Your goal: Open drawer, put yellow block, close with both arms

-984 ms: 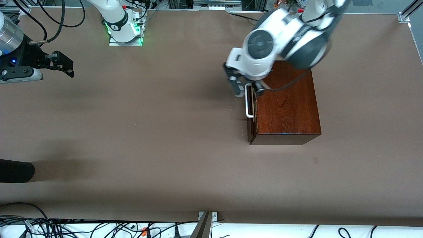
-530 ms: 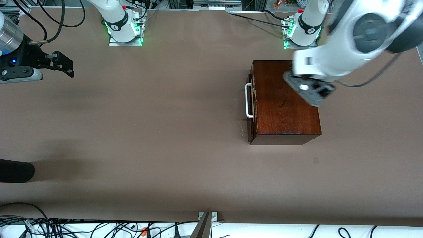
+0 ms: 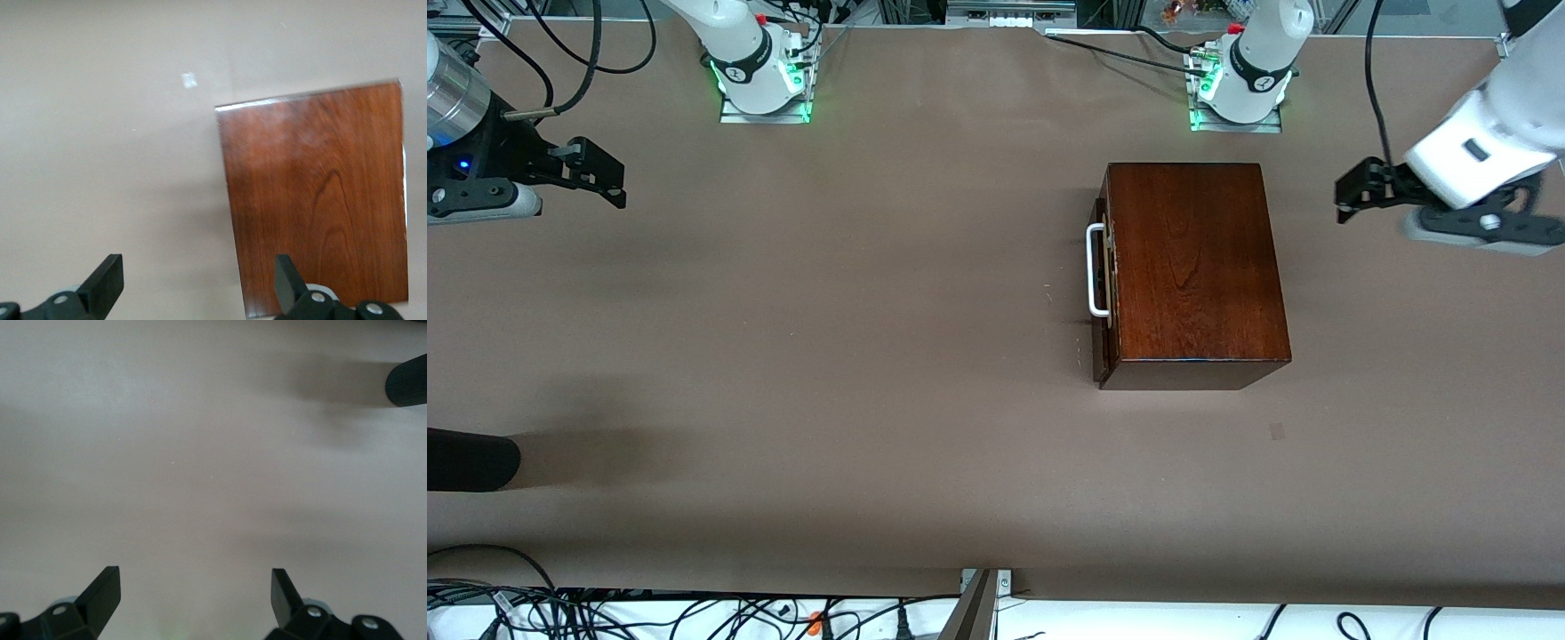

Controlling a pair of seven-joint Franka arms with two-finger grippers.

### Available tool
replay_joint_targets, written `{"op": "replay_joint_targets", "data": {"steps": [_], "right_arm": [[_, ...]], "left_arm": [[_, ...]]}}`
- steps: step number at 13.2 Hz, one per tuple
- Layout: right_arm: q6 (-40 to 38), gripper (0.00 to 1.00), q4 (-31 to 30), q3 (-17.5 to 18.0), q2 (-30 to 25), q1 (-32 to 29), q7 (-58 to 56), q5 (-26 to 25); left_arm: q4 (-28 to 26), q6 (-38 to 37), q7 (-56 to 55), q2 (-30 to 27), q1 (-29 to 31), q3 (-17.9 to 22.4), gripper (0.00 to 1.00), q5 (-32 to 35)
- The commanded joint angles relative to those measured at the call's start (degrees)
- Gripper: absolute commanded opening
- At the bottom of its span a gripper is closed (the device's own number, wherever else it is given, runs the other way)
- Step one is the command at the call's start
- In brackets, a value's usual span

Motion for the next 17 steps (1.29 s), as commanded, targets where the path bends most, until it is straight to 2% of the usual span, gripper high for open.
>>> {"op": "replay_joint_targets", "data": {"steps": [1, 3, 5, 9, 17], "right_arm": [[-0.19, 1.00, 1.07, -0.12, 0.37, -0.13, 0.33, 0.99], [-0.19, 1.00, 1.07, -0.12, 0.37, -0.13, 0.33, 0.90], [-0.19, 1.00, 1.07, -0.12, 0.37, -0.13, 0.33, 0.99], [-0.19, 1.00, 1.07, -0.12, 0.46, -0.13, 0.33, 0.99], [-0.19, 1.00, 1.07, -0.21, 0.46, -0.22, 0.33, 1.60]], "left_arm": [[-7.83, 5.79, -3.01, -5.95, -0.47, 4.20, 1.00, -4.11], [-7.74, 5.27, -2.57, -5.61, -0.12, 4.21, 1.00, -5.36], [-7.30, 1.68, -2.66, -4.64, -0.12, 4.04, 1.00, -5.28], [-4.67, 1.40, -2.31, -2.01, 0.85, 3.60, 1.00, -4.92], [-3.87, 1.57, 0.15, -0.33, 1.20, 3.51, 1.00, -4.66]]}}
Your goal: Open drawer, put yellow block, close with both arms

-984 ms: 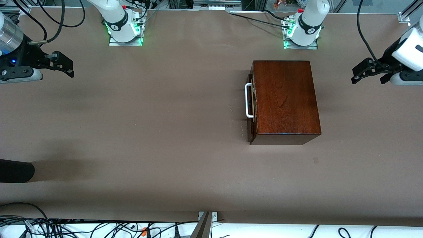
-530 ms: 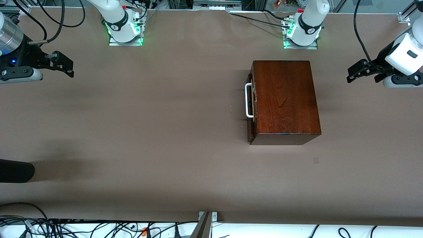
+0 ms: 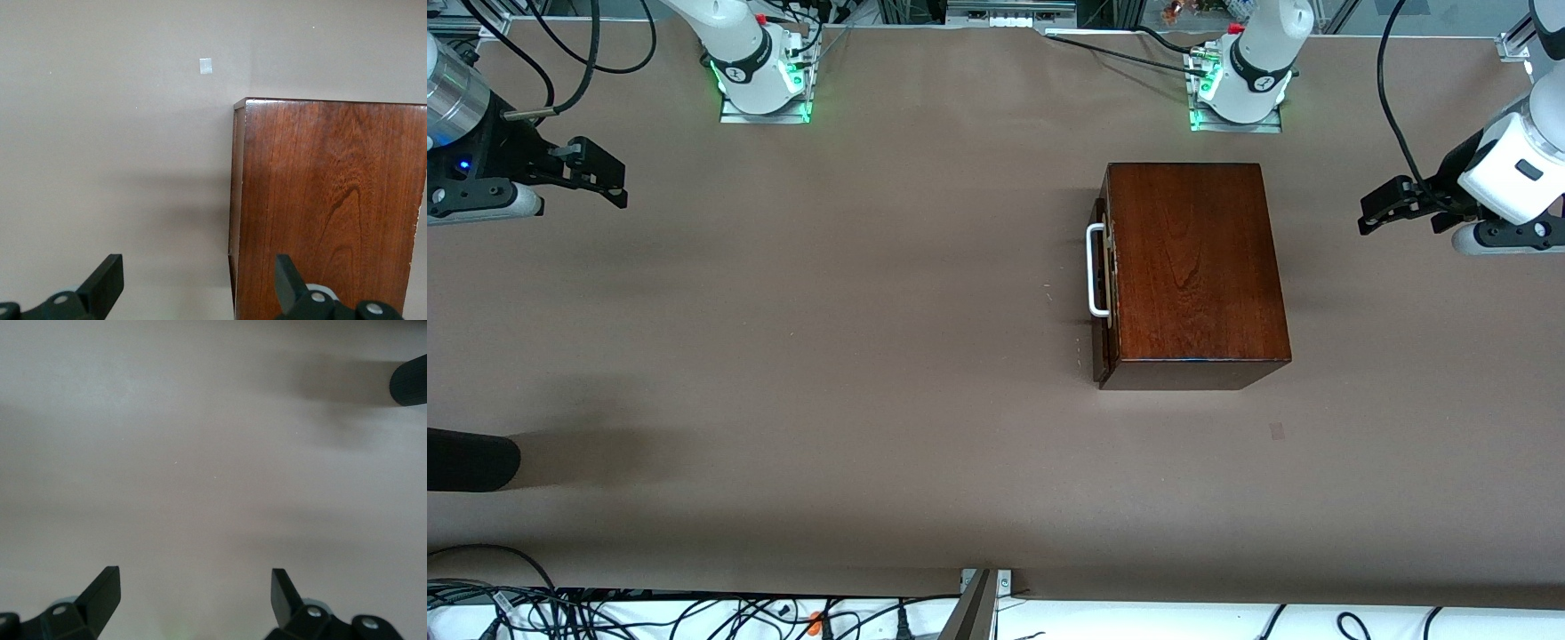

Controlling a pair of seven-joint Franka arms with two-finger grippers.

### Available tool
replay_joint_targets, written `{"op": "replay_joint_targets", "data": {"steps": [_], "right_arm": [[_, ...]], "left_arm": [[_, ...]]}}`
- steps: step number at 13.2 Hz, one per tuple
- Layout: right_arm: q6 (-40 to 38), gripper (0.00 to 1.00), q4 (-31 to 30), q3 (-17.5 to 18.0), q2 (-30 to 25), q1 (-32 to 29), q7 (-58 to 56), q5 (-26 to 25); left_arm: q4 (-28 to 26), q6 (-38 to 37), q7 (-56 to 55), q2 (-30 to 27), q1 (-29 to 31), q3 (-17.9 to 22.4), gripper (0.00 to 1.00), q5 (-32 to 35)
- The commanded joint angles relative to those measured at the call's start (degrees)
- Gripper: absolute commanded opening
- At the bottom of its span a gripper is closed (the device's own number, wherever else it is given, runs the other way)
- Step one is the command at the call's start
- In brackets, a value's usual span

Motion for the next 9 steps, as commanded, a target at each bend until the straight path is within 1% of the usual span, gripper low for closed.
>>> {"op": "replay_joint_targets", "data": {"steps": [1, 9], "right_arm": [[-0.19, 1.00, 1.07, -0.08, 0.45, -0.22, 0.33, 1.05], [-0.19, 1.00, 1.07, -0.08, 0.45, -0.22, 0.33, 0.96]], "left_arm": [[2.06, -0.95, 1.58, 0.90, 0.62, -0.47, 1.00, -0.59], [2.06, -0.78, 1.67, 0.81, 0.53, -0.47, 1.00, -0.24]]}}
